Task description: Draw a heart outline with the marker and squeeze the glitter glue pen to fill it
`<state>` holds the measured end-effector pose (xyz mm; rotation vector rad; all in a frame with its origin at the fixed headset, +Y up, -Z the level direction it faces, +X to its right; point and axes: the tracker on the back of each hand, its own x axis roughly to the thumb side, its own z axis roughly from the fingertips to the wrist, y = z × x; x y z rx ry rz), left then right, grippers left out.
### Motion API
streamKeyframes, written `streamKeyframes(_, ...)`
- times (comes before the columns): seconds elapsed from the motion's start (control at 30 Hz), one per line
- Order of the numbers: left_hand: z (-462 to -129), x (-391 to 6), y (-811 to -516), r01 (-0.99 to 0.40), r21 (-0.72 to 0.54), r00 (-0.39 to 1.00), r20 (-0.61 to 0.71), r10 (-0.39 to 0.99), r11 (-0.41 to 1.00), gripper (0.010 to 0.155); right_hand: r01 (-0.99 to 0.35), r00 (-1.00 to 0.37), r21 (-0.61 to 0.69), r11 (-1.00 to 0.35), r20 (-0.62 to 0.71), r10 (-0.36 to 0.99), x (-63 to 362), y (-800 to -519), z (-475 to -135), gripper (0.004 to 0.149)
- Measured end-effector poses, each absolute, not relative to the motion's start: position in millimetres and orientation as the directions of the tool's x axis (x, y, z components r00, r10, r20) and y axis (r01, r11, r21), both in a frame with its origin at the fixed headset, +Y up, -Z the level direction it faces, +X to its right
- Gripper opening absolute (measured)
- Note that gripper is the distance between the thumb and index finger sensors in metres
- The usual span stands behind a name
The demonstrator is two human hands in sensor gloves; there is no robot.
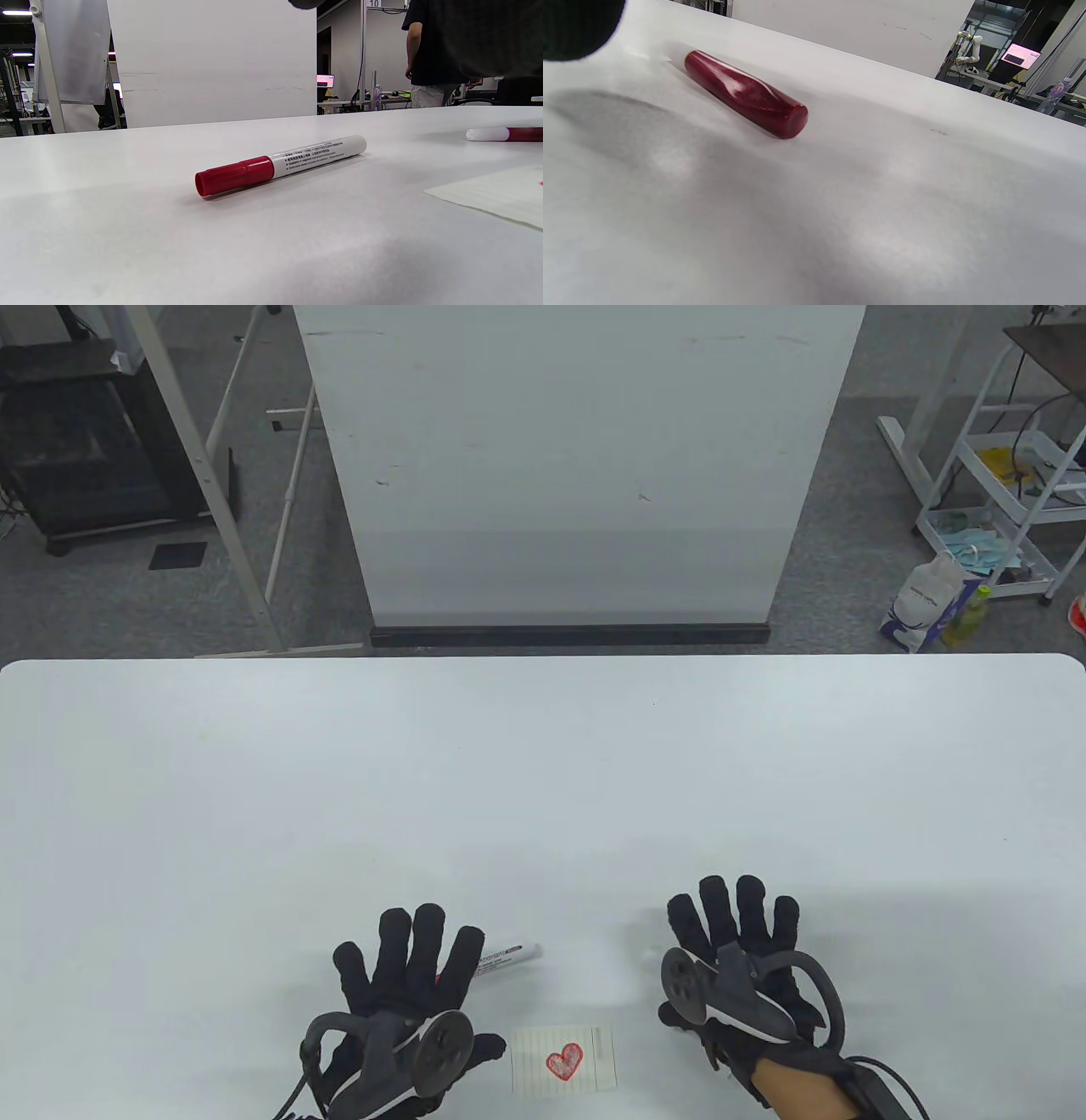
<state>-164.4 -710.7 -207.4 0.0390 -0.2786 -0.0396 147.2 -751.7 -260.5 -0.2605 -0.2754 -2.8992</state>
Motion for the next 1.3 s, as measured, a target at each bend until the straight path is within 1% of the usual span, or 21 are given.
streamKeyframes(1.3, -208.4, -163.3, -714.2, 0.043, 0.021, 0.960, 0.278, -0.048, 0.999, 0.100, 0.227, -0.963, 0.221, -0.948, 0.194, -0.186, 146.7, -751.5, -260.2, 0.105)
